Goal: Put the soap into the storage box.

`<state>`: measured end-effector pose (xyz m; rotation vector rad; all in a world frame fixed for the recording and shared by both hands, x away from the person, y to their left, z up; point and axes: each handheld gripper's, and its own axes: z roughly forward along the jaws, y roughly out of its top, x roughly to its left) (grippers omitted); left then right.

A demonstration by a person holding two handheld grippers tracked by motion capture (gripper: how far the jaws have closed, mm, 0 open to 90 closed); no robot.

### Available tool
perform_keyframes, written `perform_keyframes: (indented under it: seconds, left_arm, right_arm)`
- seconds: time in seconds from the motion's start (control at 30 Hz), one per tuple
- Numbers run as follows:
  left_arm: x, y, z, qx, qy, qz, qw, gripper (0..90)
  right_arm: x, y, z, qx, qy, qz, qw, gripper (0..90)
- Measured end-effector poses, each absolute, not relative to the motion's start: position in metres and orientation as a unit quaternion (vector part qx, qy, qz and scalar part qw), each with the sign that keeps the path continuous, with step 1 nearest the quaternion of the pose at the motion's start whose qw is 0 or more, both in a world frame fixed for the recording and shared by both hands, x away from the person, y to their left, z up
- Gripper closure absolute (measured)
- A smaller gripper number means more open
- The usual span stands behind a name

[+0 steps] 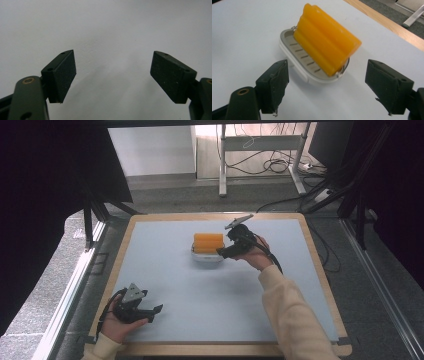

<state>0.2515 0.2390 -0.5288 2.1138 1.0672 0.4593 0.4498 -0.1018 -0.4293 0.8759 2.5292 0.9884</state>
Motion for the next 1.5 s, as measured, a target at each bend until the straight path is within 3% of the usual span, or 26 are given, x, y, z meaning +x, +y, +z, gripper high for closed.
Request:
perform_keyframes:
  seconds: [0.3,0.83,1.5]
  left_arm:
    - [0.251,0.237,-0.53,0.817,0.415,0.176,0.36,20.4]
    - [0.252,0.237,-0.53,0.819,0.413,0.176,0.359,20.5]
    - [0.251,0.233,-0.53,0.826,0.401,0.175,0.355,20.4]
  right_arm:
    - [0.413,-0.137,-0.443,0.325,0.876,0.337,0.118,19.2]
    - [0.348,-0.199,-0.489,0.364,0.856,0.34,0.137,18.1]
    - [0.338,-0.205,-0.502,0.358,0.859,0.335,0.149,17.3]
